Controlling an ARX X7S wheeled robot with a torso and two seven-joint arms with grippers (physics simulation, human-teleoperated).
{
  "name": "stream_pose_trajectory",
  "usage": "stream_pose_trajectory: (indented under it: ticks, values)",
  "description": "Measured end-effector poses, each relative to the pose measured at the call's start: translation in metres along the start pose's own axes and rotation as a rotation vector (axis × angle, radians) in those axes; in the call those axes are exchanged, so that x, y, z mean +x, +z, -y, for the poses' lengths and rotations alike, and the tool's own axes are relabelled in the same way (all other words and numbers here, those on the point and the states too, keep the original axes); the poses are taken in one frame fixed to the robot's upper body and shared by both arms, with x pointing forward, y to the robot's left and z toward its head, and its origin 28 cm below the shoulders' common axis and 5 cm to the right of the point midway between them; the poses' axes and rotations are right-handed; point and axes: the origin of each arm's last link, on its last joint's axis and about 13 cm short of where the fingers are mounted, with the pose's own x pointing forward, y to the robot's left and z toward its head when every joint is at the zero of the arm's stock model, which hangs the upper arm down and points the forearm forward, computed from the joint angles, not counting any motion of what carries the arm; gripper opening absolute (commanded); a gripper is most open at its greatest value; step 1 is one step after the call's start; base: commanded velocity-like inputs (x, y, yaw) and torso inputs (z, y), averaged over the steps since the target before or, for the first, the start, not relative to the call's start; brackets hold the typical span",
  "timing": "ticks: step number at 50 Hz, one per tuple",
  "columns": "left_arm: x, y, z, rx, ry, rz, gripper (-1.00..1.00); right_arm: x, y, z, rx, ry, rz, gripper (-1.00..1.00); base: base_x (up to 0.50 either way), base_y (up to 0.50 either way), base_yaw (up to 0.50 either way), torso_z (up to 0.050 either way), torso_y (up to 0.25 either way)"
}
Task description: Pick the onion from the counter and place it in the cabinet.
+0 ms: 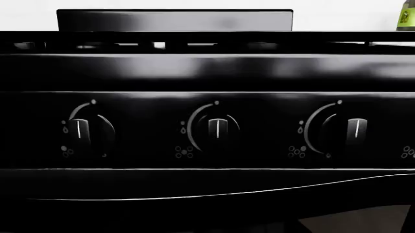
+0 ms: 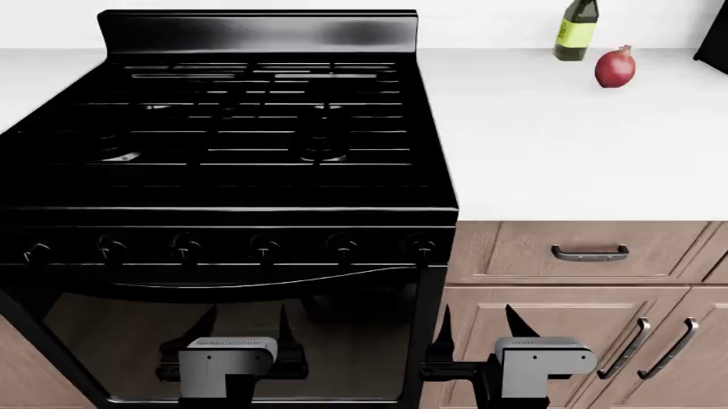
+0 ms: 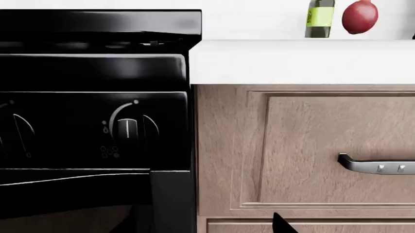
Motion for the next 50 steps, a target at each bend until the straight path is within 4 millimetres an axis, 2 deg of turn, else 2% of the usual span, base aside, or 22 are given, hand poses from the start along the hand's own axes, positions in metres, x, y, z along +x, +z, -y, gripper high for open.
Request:
stream_pose_trajectory:
  ticks: [10, 14, 18, 22, 27, 32, 35, 37, 42, 50]
  values:
    - [0.003, 0.01, 0.0, 0.0, -0.011, 0.026, 1.0, 0.0, 0.005, 0.002, -0.038, 0.014, 0.007, 1.0, 0.0, 0.0, 0.0, 0.047, 0.0]
    - [0.009, 0.024, 0.004, 0.012, -0.041, 0.065, 1.0, 0.002, 0.013, 0.01, -0.084, 0.025, 0.032, 1.0, 0.0, 0.0, 0.0, 0.05, 0.0]
    - [0.019, 0.044, 0.006, 0.019, -0.068, 0.107, 1.0, 0.007, 0.031, 0.021, -0.129, 0.032, 0.067, 1.0, 0.0, 0.0, 0.0, 0.05, 0.0]
    - [0.035, 0.076, 0.006, 0.021, -0.091, 0.16, 1.0, 0.018, 0.061, 0.03, -0.159, 0.039, 0.105, 1.0, 0.0, 0.0, 0.0, 0.05, 0.0]
    - [0.064, 0.131, 0.002, 0.021, -0.122, 0.243, 1.0, 0.038, 0.118, 0.039, -0.183, 0.061, 0.17, 1.0, 0.0, 0.0, 0.0, 0.05, 0.0]
    - [0.115, 0.195, -0.003, 0.034, -0.141, 0.354, 1.0, 0.06, 0.176, 0.042, -0.209, 0.1, 0.253, 1.0, 0.0, 0.0, 0.0, 0.05, 0.0]
    - [0.15, 0.245, -0.003, 0.051, -0.151, 0.473, 1.0, 0.071, 0.205, 0.042, -0.219, 0.124, 0.296, 1.0, 0.0, 0.0, 0.0, 0.05, 0.0]
    - [0.17, 0.268, -0.003, 0.059, -0.148, 0.488, 1.0, 0.078, 0.223, 0.042, -0.223, 0.139, 0.318, 1.0, 0.0, 0.0, 0.0, 0.05, 0.0]
    - [0.206, 0.29, -0.006, 0.082, -0.112, 0.392, 1.0, 0.089, 0.257, 0.04, -0.221, 0.171, 0.35, 1.0, 0.0, 0.0, 0.0, 0.05, 0.0]
    - [0.223, 0.304, -0.007, 0.135, -0.064, 0.279, 1.0, 0.104, 0.294, 0.042, -0.212, 0.215, 0.353, 1.0, 0.0, 0.0, 0.0, 0.05, 0.0]
